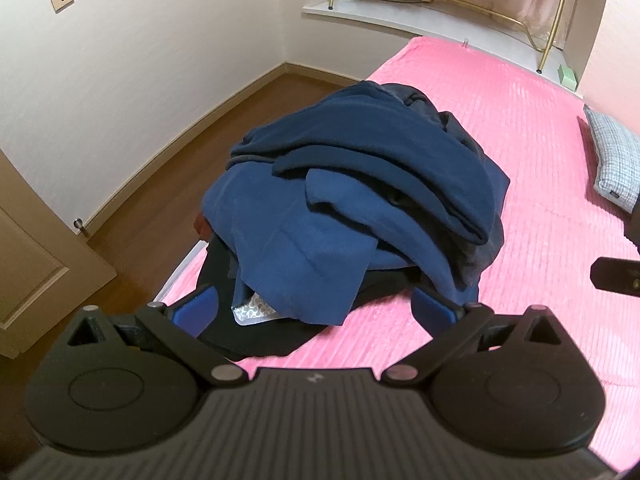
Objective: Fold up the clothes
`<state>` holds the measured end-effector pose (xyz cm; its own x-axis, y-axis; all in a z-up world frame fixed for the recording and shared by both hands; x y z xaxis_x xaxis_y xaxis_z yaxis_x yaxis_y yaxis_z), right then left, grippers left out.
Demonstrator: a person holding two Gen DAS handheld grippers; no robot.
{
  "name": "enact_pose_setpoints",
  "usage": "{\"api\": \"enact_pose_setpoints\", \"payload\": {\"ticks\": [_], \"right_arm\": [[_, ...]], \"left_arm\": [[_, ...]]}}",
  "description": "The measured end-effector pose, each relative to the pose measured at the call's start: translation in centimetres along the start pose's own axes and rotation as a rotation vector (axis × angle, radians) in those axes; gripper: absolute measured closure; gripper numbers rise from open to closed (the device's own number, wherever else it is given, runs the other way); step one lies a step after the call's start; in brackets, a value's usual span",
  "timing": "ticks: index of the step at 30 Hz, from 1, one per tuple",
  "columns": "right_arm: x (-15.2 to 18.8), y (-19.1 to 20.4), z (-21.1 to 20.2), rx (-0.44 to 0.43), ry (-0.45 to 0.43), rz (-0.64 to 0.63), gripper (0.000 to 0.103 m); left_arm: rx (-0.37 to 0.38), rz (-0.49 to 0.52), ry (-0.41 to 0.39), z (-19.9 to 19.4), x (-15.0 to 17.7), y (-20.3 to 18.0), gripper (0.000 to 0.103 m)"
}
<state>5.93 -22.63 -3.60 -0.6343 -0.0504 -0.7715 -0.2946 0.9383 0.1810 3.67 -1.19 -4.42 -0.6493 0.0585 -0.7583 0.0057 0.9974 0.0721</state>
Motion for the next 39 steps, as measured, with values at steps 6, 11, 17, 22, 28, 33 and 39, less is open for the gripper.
{"api": "enact_pose_setpoints", "payload": {"ticks": [6, 11, 17, 22, 28, 33, 39], "right_arm": [[-0.1, 0.1, 0.2, -0.004, 0.003, -0.001, 0.001], [0.0, -0.2, 0.2, -0.003, 0.007, 0.002, 0.001], [0.3, -0.4, 0.0, -0.017, 0.018, -0.033, 0.001], [1.0, -1.2, -0.4, -0.042, 0.033, -0.059, 0.001], [1.8, -2.4, -0.8, -0.087, 0.046, -0.069, 0.001], [1.8, -2.6, -1.2, -0.126, 0.038, -0.075, 0.001], [1.8, -2.0, -0.6, -0.166, 0.022, -0.122, 0.001]], "left_arm": [[-0.01, 0.003, 0.006, 0.2, 0.1, 0.0, 0.001], [-0.012, 0.001, 0.009, 0.3, 0.1, 0.1, 0.001], [-0.016, 0.007, -0.003, 0.0, 0.3, -0.2, 0.002], [-0.047, -0.014, 0.016, -0.6, 1.4, -1.0, 0.002], [-0.082, -0.02, 0.024, -2.4, 2.6, -2.3, 0.002], [-0.114, -0.023, 0.022, -3.8, 2.9, -2.8, 0.002], [-0.094, -0.018, -0.029, -5.0, 2.5, -2.8, 0.002]]}}
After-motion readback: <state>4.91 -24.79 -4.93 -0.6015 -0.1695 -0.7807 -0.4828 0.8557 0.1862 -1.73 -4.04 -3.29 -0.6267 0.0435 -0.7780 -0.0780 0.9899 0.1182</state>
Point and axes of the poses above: each gripper's, at about its wrist camera, not at the fingertips, and z roughly the way its jaws point, y to its left, x to its underside, the point moved 6 cm from there along z, roughly the way its jaws point, and after that the axes turned 15 degrees about -y, right-handed, at the moved point
